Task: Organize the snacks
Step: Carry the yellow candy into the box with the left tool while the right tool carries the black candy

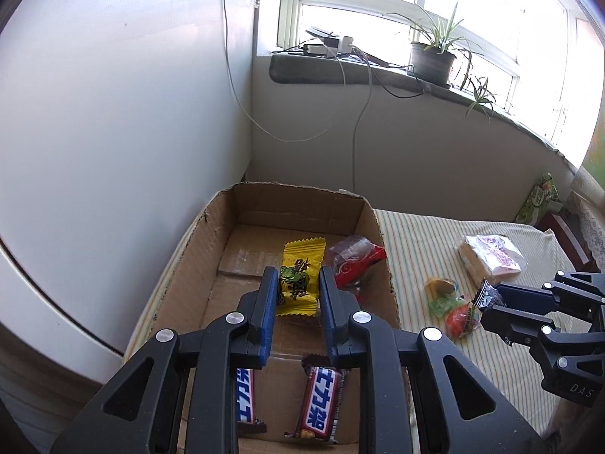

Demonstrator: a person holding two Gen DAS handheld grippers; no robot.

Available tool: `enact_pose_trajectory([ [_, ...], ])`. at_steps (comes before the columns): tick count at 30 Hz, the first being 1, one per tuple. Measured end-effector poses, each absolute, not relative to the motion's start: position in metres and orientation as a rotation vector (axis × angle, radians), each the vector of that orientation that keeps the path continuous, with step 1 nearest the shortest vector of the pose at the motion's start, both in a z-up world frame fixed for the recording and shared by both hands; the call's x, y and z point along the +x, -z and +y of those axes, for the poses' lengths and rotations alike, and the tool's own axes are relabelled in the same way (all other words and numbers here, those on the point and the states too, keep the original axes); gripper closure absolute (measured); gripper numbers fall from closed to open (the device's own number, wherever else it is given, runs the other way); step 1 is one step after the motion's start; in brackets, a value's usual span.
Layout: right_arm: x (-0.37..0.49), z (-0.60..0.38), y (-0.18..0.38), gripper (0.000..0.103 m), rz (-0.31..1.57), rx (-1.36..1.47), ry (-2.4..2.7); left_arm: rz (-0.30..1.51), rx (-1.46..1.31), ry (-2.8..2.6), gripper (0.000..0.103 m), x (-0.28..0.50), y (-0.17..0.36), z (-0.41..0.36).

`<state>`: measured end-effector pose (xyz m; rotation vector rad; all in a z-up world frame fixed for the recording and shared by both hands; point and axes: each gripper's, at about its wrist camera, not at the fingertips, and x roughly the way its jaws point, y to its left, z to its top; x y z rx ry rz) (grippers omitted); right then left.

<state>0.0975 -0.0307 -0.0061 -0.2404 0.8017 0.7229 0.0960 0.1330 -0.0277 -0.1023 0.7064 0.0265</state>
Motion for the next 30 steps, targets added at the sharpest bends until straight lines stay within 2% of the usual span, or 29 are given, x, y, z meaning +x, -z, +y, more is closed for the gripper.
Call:
enact_pose_trajectory([
  [16, 0.102, 0.037, 0.016, 0.078, 0.823, -0.265, -0.835, 0.721, -0.112, -0.063, 0.083, 0.117, 0.033, 0.156],
  [30, 0.105, 0.056, 0.029, 0.078, 0.854, -0.279, -0.874, 0.738, -0.114, -0.081, 0.082, 0.124, 0.036, 0.161],
])
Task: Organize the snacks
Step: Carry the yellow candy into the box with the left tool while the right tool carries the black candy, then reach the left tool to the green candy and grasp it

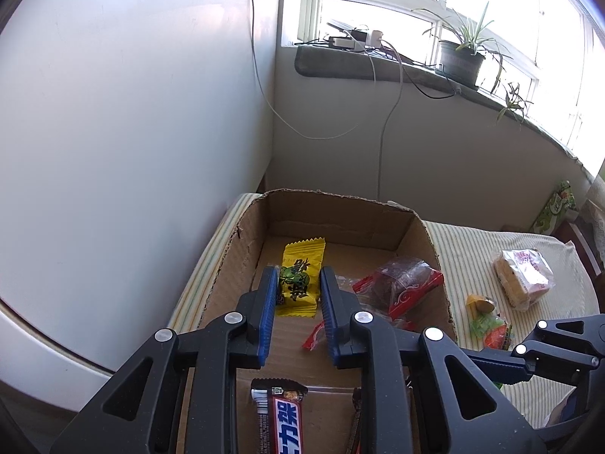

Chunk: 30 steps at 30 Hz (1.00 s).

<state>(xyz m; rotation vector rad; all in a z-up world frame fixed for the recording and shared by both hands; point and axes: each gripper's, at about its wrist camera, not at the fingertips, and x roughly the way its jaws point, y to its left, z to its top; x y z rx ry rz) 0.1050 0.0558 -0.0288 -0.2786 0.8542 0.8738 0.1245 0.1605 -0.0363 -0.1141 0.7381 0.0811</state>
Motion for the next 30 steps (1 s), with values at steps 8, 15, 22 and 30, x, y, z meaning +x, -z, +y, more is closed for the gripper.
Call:
enact_pose_trajectory([
  [8, 0.099, 0.052, 0.024, 0.037, 0.827, -0.280, -0.865, 0.727, -0.122, -0.101, 0.060, 0.121, 0.034, 0.165],
  [15, 0.096, 0.040, 0.021, 0.032, 0.818, -0.279, -0.846, 0.717, -0.124, -0.099, 0.059, 0.117, 0.029, 0.163],
  [22, 0.096, 0.022, 0.012, 0.032, 0.804, -0.262, -0.826, 0.699, -0.123, -0.094, 0.059, 0.105, 0.020, 0.156],
  [30, 0.106, -0.027, 0.003, 0.032, 0.810, -0.218, -0.758, 0.656, -0.123, -0.049, 0.059, 0.075, 0.006, 0.138],
])
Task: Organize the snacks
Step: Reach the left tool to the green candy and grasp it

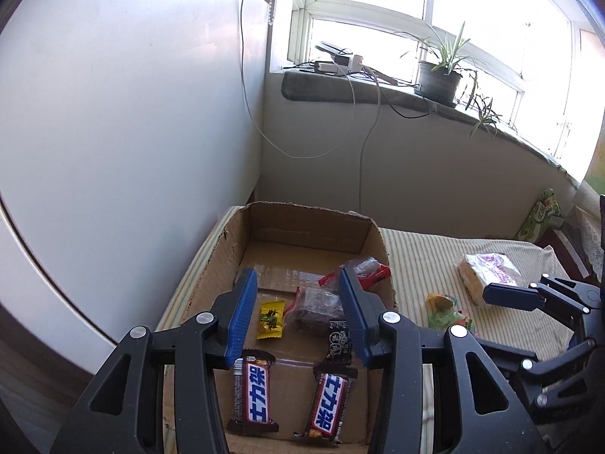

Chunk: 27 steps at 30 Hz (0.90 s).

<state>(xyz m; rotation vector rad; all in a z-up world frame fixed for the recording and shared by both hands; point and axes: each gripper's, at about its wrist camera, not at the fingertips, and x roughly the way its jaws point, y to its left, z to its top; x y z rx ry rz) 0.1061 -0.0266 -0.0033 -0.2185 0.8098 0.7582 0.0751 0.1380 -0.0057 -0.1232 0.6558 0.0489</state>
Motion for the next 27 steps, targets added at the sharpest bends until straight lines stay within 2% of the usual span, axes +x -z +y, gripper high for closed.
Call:
enact_pose_trajectory([
  [8, 0.128, -0.088, 0.017, 0.032, 0.871, -0.172, -0.665, 0.637, -0.117, 0.055, 0.059, 0.047, 0.002, 0.099],
  [18, 0.135, -0.120, 0.041, 0.032, 0.921, -0.186, -0.621, 0.695, -0.122, 0.218, 0.060, 0.030, 0.019, 0.042],
  [20, 0.133, -0.119, 0.045, 0.032, 0.924, -0.199, -0.627, 0.720, -0.117, 0.246, 0.063, 0.028, 0.028, 0.030],
  [27, 0.128, -0.110, 0.059, 0.042, 0.942, -0.257, -0.671, 0.822, -0.115, 0.298, 0.064, 0.033, 0.065, 0.004],
])
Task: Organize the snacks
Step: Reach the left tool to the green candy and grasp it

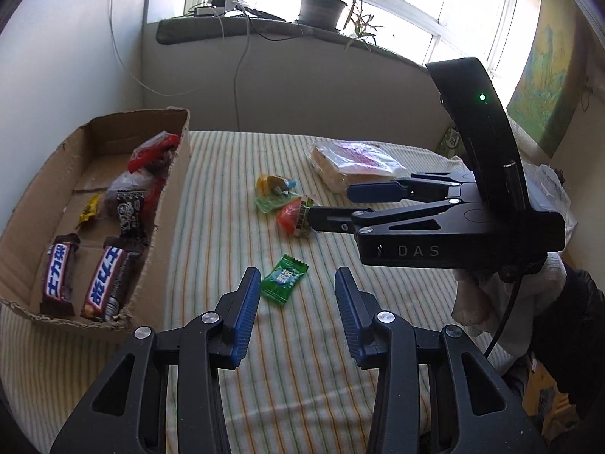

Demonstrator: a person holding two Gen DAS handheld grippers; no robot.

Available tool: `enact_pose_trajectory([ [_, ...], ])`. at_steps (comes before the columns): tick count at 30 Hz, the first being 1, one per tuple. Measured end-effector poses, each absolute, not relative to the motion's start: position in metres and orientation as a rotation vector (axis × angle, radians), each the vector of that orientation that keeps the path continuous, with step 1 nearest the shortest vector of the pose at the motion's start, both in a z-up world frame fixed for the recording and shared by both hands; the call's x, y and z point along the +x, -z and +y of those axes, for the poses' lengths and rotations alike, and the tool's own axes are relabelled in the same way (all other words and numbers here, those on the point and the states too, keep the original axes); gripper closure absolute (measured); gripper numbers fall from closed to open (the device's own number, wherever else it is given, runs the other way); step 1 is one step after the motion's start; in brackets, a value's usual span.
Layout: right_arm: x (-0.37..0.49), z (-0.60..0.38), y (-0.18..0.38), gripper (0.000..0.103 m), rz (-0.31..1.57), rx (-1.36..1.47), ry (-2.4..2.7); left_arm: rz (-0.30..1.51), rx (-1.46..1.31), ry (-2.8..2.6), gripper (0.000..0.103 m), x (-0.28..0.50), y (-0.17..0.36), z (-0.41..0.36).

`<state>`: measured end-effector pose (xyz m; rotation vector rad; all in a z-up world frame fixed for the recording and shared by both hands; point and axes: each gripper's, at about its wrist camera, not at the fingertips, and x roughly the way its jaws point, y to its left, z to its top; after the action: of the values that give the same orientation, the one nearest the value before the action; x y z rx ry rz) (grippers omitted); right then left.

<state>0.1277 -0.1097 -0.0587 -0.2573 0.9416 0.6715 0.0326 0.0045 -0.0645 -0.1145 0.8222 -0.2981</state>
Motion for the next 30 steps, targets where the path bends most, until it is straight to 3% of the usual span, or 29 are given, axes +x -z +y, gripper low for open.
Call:
enact_pose_trajectory([
  [2, 0.130, -0.105, 0.063, 0.052, 0.949, -0.271, -0.681, 0.840, -0.111, 0.299, 0.064, 0.036, 0.071, 0.000],
  [21, 0.150, -0.079, 0.091, 0.053, 1.006, -0.320, -0.738, 0.905, -0.009, 0.286, 0.065, 0.072, 0.108, -0.012],
  [24, 0.147, -0.076, 0.093, 0.063, 1.018, -0.340, -0.750, 0.904, 0.018, 0.292, 0.065, 0.074, 0.108, -0.018],
  [30, 0.146, -0.075, 0.095, 0.073, 1.015, -0.378, -0.737, 0.898, 0.047, 0.285, 0.080, 0.074, 0.110, -0.025],
])
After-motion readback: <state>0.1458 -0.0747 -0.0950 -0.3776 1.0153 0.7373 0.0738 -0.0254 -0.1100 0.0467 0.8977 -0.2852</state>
